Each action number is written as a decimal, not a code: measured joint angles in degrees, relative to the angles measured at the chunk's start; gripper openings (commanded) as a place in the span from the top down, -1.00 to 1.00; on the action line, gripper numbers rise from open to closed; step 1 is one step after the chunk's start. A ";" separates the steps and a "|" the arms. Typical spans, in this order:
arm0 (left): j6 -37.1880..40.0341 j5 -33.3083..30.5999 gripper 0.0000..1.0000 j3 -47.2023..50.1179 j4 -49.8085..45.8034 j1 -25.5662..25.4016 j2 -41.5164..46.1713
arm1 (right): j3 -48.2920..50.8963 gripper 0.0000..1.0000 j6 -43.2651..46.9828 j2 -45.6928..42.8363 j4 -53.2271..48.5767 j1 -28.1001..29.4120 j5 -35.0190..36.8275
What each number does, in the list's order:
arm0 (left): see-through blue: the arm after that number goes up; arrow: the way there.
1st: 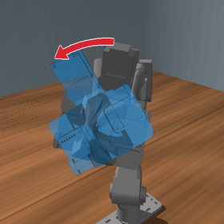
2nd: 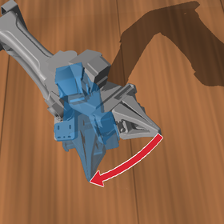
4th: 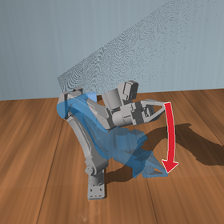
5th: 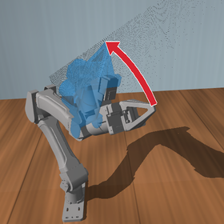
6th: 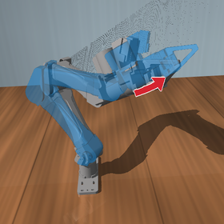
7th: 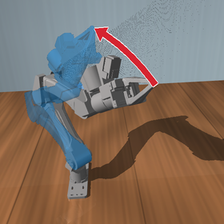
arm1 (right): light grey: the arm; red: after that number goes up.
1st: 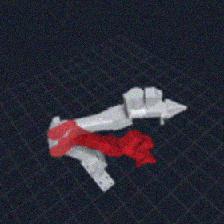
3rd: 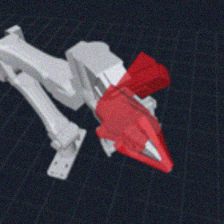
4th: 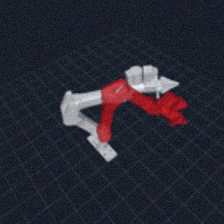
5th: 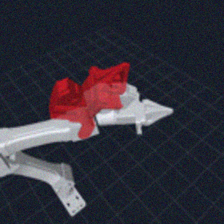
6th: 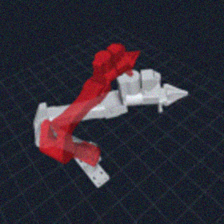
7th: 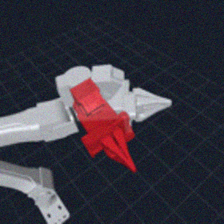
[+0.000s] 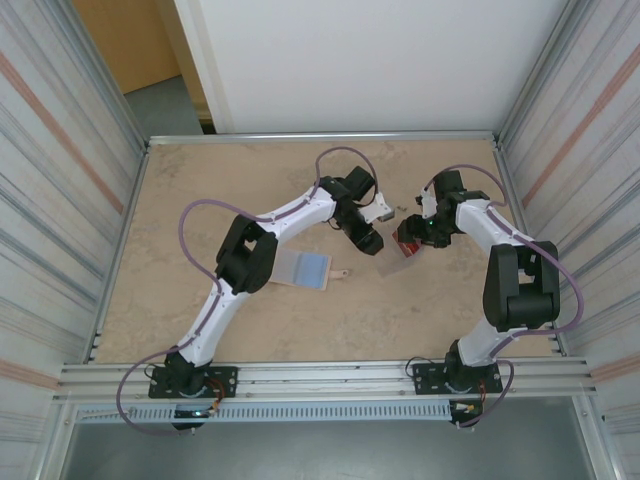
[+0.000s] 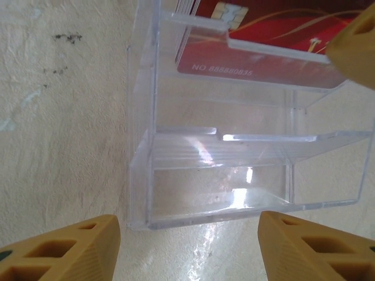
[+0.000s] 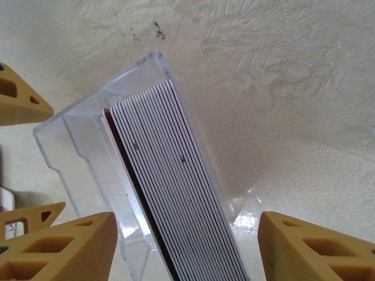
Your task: Put the credit cards into the card holder
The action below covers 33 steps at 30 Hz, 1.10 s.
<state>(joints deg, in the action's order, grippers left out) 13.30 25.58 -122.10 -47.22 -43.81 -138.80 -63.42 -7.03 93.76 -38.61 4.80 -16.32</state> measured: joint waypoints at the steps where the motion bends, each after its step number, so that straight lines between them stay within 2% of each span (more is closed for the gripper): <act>1: -0.02 0.11 -0.24 -0.72 -0.31 0.00 -0.07 | 0.00 -0.27 0.00 0.00 0.02 0.00 0.00; 15: -0.22 0.98 0.07 -5.62 -0.52 -0.07 -4.37 | 0.00 -0.22 0.00 1.42 0.00 0.00 1.53; 18: -0.17 0.42 0.23 -5.77 -0.46 -0.07 -4.37 | 0.00 -0.22 0.00 1.70 0.00 0.00 1.79; 33: 0.02 0.11 0.25 -5.84 -0.50 -0.07 -4.37 | 0.00 -0.22 0.00 1.68 0.00 -0.22 3.48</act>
<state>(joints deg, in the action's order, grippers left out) 13.32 25.69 -127.94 -47.72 -43.88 -143.17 -63.42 -7.03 95.44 -38.61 4.58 -12.84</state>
